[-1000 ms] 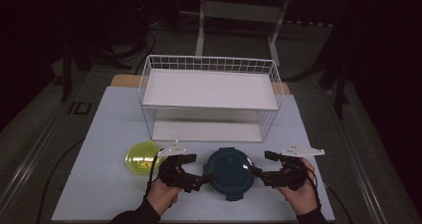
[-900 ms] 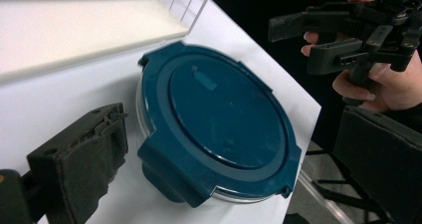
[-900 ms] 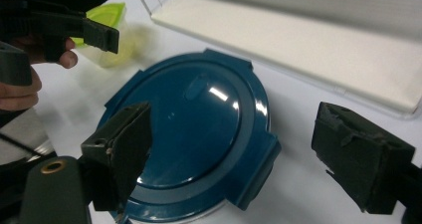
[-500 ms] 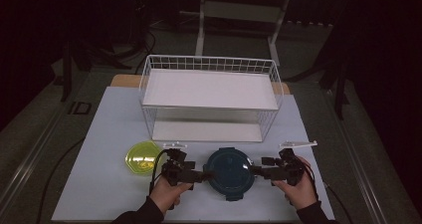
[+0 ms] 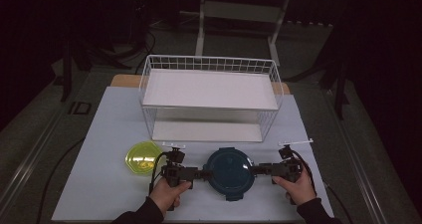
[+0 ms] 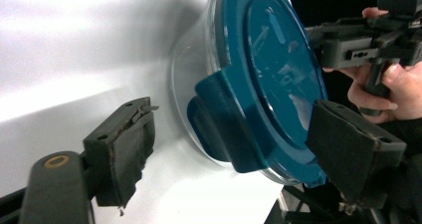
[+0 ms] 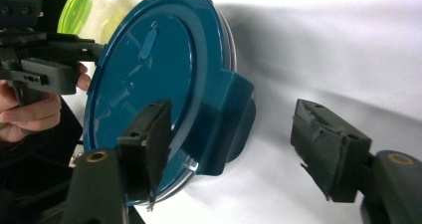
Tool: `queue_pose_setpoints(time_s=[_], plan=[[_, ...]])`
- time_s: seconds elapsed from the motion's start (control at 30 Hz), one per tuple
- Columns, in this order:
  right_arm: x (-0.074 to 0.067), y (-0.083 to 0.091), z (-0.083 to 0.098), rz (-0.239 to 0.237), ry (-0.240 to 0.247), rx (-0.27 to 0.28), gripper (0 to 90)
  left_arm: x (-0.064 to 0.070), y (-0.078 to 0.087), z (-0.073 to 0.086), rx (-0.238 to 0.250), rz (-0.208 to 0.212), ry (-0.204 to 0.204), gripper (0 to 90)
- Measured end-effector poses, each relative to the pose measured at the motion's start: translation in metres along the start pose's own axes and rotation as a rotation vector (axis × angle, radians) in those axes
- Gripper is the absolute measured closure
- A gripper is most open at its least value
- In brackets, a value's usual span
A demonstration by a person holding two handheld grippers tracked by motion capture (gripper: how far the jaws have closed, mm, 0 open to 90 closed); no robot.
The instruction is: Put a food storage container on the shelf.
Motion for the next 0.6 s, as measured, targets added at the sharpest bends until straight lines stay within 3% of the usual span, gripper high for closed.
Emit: queue_pose_setpoints(time_s=[0.23, 0.47, 0.6], plan=[[0.0013, -0.0045, 0.004, -0.036, -0.059, -0.028, 39.6, -0.0039, -0.0067, 0.0034, -0.027, 0.001, 0.045, 28.6], [-0.0012, -0.0066, 0.0044, -0.067, -0.1, -0.042, 43.6, -0.0001, -0.0081, 0.0029, -0.038, 0.055, 0.081, 41.8], [0.0004, -0.0074, 0.0059, -0.107, -0.162, -0.048, 44.5, 0.0012, -0.0076, 0.0035, -0.05, 0.086, 0.106, 47.1]])
Point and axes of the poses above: each handheld gripper's, and its own axes: y roughly backward along the jaws, z roughly out of its underside, x roughly to its right, the point moved 10 cm from there along -y, roughly forward along the jaws, and after that the axes turned 9 degrees about -z, right-handed, at the moved point
